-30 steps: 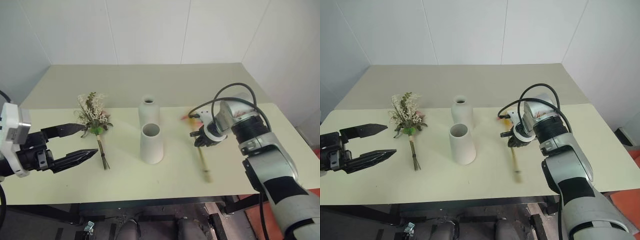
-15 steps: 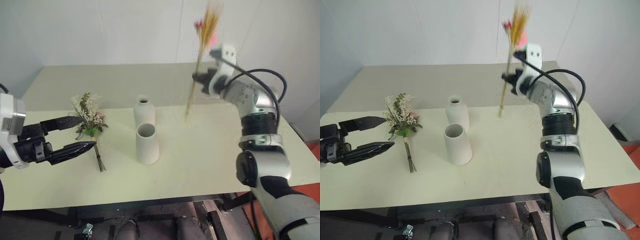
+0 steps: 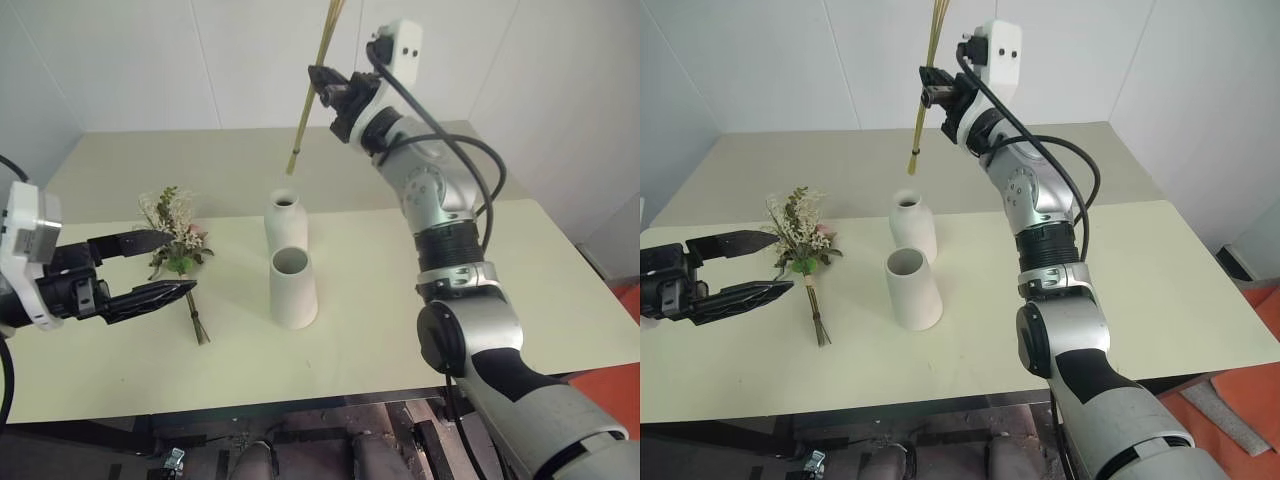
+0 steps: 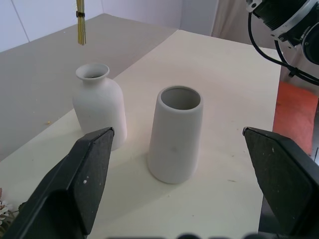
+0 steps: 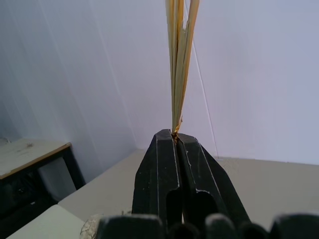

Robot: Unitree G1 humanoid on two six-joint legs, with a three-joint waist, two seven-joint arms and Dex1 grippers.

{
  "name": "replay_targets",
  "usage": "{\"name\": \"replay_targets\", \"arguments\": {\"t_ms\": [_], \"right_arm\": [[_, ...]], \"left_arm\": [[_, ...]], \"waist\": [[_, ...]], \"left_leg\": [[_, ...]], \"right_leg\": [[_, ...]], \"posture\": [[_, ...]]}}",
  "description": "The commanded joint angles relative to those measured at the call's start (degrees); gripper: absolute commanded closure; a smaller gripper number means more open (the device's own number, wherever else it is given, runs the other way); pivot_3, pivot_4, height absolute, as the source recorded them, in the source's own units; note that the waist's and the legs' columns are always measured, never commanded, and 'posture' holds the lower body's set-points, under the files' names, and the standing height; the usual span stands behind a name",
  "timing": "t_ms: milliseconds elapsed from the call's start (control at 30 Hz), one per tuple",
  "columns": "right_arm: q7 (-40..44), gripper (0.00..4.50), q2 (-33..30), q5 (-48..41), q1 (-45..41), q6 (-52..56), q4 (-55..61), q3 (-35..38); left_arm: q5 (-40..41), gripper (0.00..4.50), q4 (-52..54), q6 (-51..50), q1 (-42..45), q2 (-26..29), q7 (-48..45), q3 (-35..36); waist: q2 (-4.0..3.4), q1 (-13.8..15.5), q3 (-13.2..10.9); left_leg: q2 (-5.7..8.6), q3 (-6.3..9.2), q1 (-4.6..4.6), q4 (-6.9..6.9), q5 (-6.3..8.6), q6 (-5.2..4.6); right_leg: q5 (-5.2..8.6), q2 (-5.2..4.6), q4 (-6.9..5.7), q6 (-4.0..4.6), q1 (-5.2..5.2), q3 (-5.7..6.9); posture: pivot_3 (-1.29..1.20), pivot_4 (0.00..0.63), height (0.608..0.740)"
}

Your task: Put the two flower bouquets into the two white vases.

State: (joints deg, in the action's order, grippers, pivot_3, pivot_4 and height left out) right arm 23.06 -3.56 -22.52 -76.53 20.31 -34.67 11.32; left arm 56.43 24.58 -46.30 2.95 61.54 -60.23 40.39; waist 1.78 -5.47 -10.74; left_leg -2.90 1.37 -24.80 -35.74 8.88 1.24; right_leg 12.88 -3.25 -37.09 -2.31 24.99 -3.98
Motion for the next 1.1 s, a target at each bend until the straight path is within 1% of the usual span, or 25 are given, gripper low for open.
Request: {"name": "replay_targets", "arguments": {"t_ms": [33,200,633,900,967,1000,1100], "right_arm": [[0.69,4.46,0.52,0.72,-1.61,-2.55,0.68,-1.14],[0.96,4.46,1.12,1.1,-0.3,-1.4,0.06,-2.19],[1.49,4.46,1.45,2.18,3.25,-1.29,3.5,-5.44],[2.59,4.46,1.06,5.15,6.37,-3.64,5.53,-8.53],[3.5,3.96,0.91,6.02,7.95,-4.49,6.65,-9.7],[4.26,3.78,0.78,6.36,8.76,-4.8,7.35,-10.25],[5.69,2.82,0.24,8.13,11.17,-6.31,9.38,-12.22]], "left_arm": [[0.51,0.0,2.07,0.08,-0.77,0.35,0.26,3.07],[0.7,0.0,2.52,-0.16,-1.38,0.35,0.82,3.64],[0.94,0.0,2.83,-0.42,-1.76,0.49,1.11,4.02],[0.83,0.0,2.78,-0.23,-1.56,0.5,1.33,3.62],[0.58,0.0,2.81,-0.12,-1.54,0.41,1.64,3.46],[0.49,0.0,2.83,-0.07,-1.56,0.34,1.76,3.42],[0.23,0.0,2.91,0.09,-1.68,0.15,2.12,3.28]], "waist": [[0.0,-0.05,0.0],[0.0,-0.07,0.0],[-0.01,-0.07,0.0],[-0.01,-0.06,0.0],[0.0,-0.06,0.0],[0.0,-0.06,0.0],[-0.01,-0.06,0.0]], "left_leg": [[0.0,0.0,-0.01,0.0,0.0,0.0],[0.0,0.0,-0.02,0.02,0.0,0.0],[0.0,0.0,-0.02,0.02,0.0,0.0],[0.0,0.0,-0.02,0.02,0.0,0.0],[0.0,0.01,-0.02,0.02,0.0,0.0],[0.0,0.01,-0.02,0.02,0.0,0.0],[0.0,0.0,-0.02,0.01,0.0,0.0]], "right_leg": [[0.0,0.0,0.0,0.01,0.01,0.0],[0.0,0.01,0.0,0.03,0.03,0.0],[0.0,0.01,0.0,0.04,0.03,0.0],[0.0,0.01,0.0,0.04,0.03,0.0],[0.0,0.01,0.0,0.04,0.03,0.0],[0.0,0.01,0.0,0.03,0.03,0.0],[0.0,0.0,-0.01,0.03,0.03,0.0]], "posture": [[0.0,0.15,0.74],[0.0,0.15,0.74],[0.0,0.15,0.74],[0.0,0.15,0.74],[0.0,0.15,0.74],[0.0,0.15,0.74],[0.0,0.15,0.74]]}}
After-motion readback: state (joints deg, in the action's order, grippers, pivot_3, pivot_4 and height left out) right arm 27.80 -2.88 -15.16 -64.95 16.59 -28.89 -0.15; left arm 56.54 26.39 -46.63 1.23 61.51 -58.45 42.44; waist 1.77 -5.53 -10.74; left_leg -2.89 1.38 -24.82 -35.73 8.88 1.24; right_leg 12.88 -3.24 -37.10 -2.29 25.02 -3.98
